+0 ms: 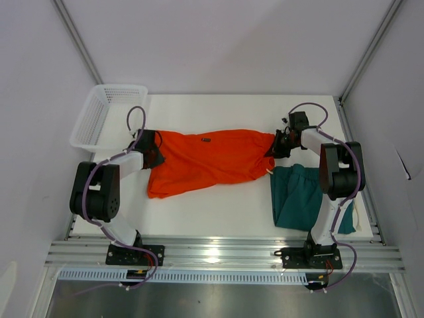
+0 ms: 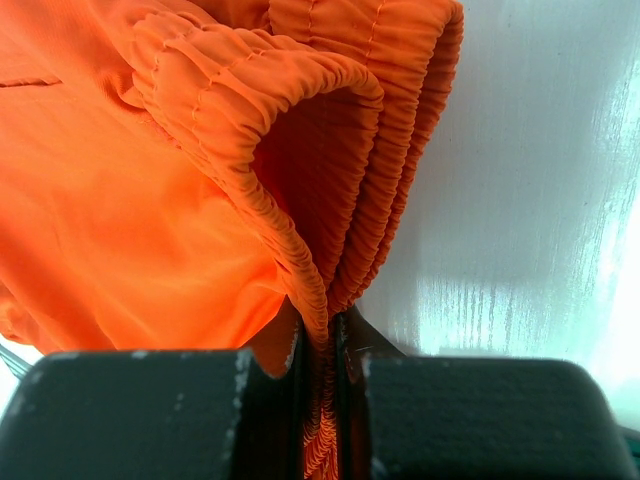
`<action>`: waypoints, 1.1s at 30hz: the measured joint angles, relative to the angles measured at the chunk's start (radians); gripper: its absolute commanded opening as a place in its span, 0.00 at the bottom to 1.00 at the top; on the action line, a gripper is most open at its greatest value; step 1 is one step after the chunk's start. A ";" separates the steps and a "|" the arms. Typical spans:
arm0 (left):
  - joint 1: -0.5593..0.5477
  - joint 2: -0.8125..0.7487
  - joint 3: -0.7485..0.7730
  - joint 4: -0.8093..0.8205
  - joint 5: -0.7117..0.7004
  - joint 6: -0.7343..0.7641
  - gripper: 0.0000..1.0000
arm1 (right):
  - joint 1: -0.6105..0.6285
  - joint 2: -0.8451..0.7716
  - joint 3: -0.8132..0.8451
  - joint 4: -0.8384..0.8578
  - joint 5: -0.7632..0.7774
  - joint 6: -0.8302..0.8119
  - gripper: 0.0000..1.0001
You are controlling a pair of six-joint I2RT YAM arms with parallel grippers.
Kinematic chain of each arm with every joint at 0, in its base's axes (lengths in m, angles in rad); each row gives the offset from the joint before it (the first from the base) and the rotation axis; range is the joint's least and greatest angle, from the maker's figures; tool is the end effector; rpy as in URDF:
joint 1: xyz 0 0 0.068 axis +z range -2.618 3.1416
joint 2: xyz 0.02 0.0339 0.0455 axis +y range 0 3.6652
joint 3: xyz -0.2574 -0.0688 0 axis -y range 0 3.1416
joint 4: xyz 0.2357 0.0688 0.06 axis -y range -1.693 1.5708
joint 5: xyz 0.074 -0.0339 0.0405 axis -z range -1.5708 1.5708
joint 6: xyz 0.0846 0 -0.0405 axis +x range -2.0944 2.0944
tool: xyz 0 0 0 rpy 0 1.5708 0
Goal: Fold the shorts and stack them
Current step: Fold the shorts
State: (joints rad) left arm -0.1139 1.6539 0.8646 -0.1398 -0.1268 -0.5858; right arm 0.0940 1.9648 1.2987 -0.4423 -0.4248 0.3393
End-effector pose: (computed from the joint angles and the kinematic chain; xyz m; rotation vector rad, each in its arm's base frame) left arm 0.3435 -0.0285 0.1185 -0.6341 2.4124 -0.1353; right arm 0.4035 0.0731 0.1175 0.1940 2.6931 0.7044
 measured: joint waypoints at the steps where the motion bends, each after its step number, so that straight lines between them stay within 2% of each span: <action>1: 0.000 0.002 0.002 0.000 0.002 0.002 0.17 | 0.000 -0.001 -0.001 0.000 0.000 0.000 0.00; 4: 0.003 0.007 0.003 0.000 0.004 0.002 0.08 | 0.000 -0.002 -0.003 0.000 -0.001 0.000 0.00; 5: 0.004 0.008 0.004 -0.001 0.004 0.003 0.01 | 0.000 -0.003 -0.003 -0.001 -0.002 0.000 0.00; 6: 0.005 0.008 0.003 -0.001 0.004 0.001 0.00 | 0.000 -0.003 -0.003 -0.001 -0.002 0.000 0.00; 15: 0.009 0.006 0.003 -0.003 0.001 0.003 0.00 | 0.000 -0.003 -0.003 -0.001 -0.002 0.000 0.00; 29: 0.032 -0.035 0.003 -0.103 -0.090 0.002 0.00 | 0.003 -0.003 -0.003 -0.001 -0.002 0.008 0.00; 30: 0.032 -0.035 0.004 -0.109 -0.092 0.002 0.02 | 0.003 -0.003 -0.003 -0.001 -0.002 0.008 0.00; 31: 0.032 -0.035 0.004 -0.113 -0.095 0.002 0.15 | 0.003 -0.003 -0.003 -0.001 -0.002 0.008 0.00; 33: 0.032 -0.035 0.004 -0.118 -0.103 0.002 0.29 | 0.004 -0.003 -0.003 -0.001 0.000 0.008 0.02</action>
State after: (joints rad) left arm -0.0818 1.6192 0.8684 -0.2577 -0.2302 -0.5842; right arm 0.0982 1.9614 1.2953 -0.4431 -0.4252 0.3473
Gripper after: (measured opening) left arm 0.155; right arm 0.077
